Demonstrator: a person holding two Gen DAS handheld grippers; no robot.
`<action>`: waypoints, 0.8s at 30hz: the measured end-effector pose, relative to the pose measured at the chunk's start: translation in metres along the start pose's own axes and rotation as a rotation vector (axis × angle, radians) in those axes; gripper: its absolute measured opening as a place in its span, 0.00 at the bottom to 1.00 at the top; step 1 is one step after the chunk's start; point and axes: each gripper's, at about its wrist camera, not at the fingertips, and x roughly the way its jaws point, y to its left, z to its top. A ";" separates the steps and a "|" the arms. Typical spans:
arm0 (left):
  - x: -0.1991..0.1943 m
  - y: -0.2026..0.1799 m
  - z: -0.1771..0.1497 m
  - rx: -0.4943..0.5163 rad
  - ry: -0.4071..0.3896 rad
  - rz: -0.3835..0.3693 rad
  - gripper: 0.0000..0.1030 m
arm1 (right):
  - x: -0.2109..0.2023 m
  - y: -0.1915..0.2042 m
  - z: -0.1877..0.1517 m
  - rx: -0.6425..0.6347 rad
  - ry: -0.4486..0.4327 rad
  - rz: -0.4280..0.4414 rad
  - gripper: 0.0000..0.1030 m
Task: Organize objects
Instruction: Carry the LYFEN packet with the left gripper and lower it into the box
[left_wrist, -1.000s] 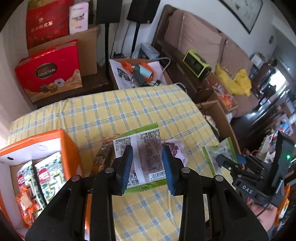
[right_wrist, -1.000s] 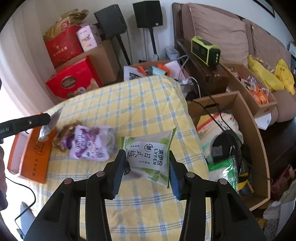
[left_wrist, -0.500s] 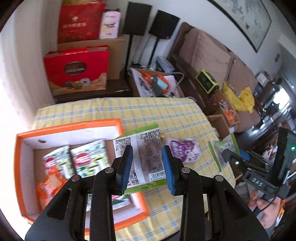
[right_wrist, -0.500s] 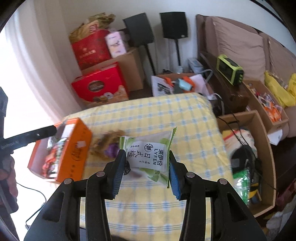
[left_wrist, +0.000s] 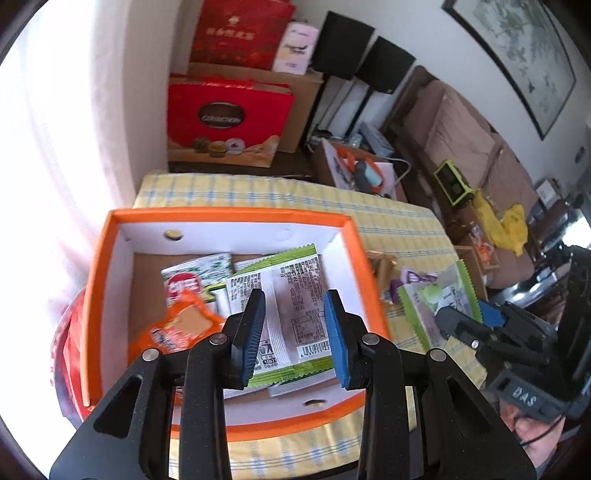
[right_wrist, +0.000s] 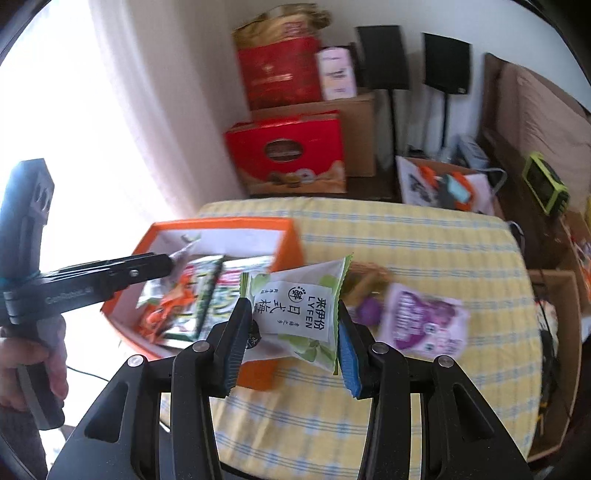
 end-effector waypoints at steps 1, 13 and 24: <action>0.000 0.005 -0.001 -0.008 0.000 0.001 0.30 | 0.004 0.007 0.000 -0.013 0.006 0.006 0.43; 0.000 0.039 -0.007 -0.061 -0.002 0.014 0.30 | 0.060 0.061 -0.009 -0.092 0.074 0.072 0.42; 0.005 0.053 -0.012 -0.137 -0.010 -0.061 0.30 | 0.062 0.059 -0.011 -0.044 0.099 0.175 0.46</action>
